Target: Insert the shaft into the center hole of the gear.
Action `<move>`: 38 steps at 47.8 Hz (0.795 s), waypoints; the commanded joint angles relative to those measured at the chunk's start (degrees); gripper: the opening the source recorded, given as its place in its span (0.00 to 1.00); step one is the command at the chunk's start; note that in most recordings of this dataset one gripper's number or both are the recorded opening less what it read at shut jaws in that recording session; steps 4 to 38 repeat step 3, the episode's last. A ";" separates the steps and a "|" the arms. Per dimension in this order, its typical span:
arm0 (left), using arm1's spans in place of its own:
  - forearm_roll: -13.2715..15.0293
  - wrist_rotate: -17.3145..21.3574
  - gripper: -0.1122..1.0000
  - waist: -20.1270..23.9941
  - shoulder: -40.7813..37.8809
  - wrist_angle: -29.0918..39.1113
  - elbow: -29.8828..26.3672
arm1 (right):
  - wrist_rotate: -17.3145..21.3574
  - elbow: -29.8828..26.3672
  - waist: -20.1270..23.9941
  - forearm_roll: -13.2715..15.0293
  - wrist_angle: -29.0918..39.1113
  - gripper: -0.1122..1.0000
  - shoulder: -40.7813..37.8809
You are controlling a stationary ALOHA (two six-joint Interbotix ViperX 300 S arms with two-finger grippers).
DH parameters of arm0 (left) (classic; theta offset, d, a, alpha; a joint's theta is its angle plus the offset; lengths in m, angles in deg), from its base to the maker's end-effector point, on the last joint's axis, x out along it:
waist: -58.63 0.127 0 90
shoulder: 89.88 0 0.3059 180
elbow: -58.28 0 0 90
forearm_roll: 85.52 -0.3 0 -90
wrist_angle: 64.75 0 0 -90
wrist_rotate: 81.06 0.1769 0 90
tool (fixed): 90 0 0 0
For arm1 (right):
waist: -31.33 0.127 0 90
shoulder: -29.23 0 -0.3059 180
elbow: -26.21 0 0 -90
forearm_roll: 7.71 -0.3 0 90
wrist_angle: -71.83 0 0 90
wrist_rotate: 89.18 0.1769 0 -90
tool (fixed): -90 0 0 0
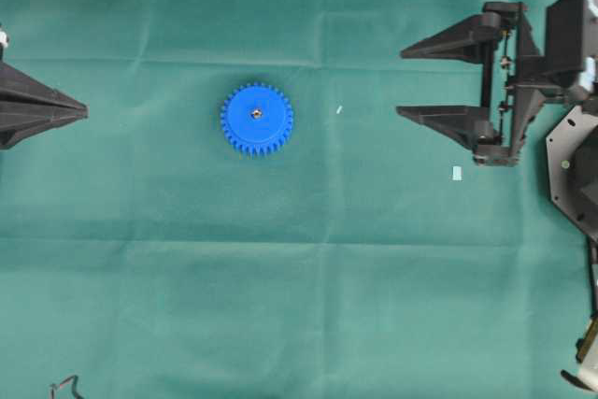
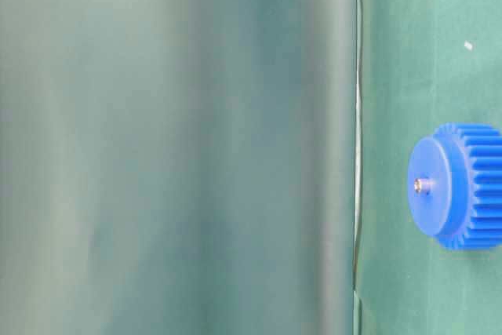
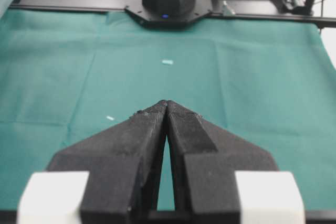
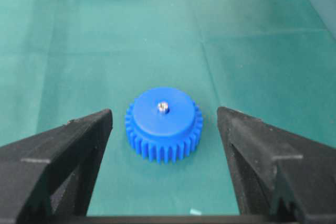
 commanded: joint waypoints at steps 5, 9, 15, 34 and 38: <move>-0.18 0.00 0.10 0.00 -0.18 -0.44 -1.49 | 0.09 0.35 0.09 0.00 -0.53 0.84 0.88; -0.18 0.00 0.10 0.00 -0.18 -0.44 -1.49 | 0.09 0.35 0.09 0.00 -0.53 0.84 0.88; -0.18 0.00 0.10 0.00 -0.18 -0.44 -1.49 | 0.09 0.35 0.09 0.00 -0.53 0.84 0.88; -0.18 0.00 0.10 0.00 -0.18 -0.44 -1.49 | 0.09 0.35 0.09 0.00 -0.53 0.84 0.88; -0.18 0.00 0.10 0.00 -0.18 -0.44 -1.49 | 0.09 0.35 0.09 0.00 -0.53 0.84 0.88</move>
